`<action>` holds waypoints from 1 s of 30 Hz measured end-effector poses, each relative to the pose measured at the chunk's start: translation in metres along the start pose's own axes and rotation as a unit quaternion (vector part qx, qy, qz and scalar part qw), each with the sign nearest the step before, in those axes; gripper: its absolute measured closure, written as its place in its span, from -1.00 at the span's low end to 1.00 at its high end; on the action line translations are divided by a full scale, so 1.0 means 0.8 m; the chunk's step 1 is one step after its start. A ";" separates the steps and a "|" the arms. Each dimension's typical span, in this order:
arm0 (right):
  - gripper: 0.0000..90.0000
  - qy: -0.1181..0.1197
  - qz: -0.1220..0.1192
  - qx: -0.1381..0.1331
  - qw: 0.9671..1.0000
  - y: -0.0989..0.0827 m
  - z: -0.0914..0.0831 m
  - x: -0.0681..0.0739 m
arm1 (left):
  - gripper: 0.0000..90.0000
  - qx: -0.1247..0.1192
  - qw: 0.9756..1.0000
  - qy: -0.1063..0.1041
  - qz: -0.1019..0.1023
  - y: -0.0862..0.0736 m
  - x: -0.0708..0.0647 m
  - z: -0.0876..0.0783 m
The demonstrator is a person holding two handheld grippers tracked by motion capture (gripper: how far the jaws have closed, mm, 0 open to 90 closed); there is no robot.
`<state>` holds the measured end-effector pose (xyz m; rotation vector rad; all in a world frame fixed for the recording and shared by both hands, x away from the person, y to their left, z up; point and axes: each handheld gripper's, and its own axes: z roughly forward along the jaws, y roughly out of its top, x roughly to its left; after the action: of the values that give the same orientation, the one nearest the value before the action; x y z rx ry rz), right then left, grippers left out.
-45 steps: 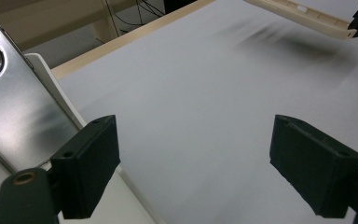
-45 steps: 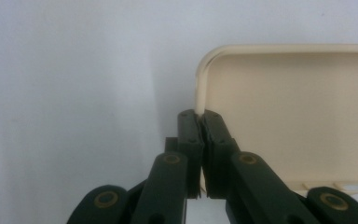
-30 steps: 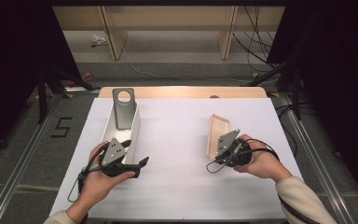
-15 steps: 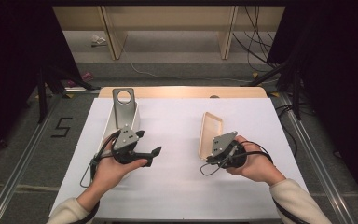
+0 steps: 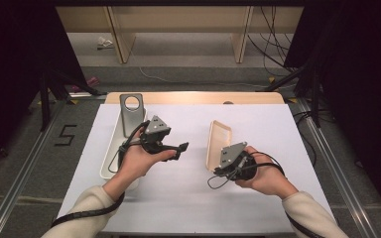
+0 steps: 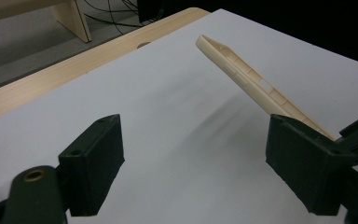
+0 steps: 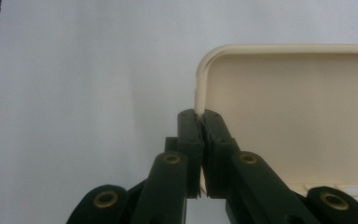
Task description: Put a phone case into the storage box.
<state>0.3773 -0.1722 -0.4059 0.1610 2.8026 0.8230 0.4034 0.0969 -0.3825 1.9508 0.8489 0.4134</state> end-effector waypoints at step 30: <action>0.95 0.005 -0.007 -0.016 1.000 0.015 0.004 0.009 | -0.44 0.046 0.999 -0.022 -0.006 0.055 -0.019 0.085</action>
<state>0.3717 -0.1595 -0.4035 0.1325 2.7947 0.8671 0.4502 0.0298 -0.3779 2.0298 0.8645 0.3277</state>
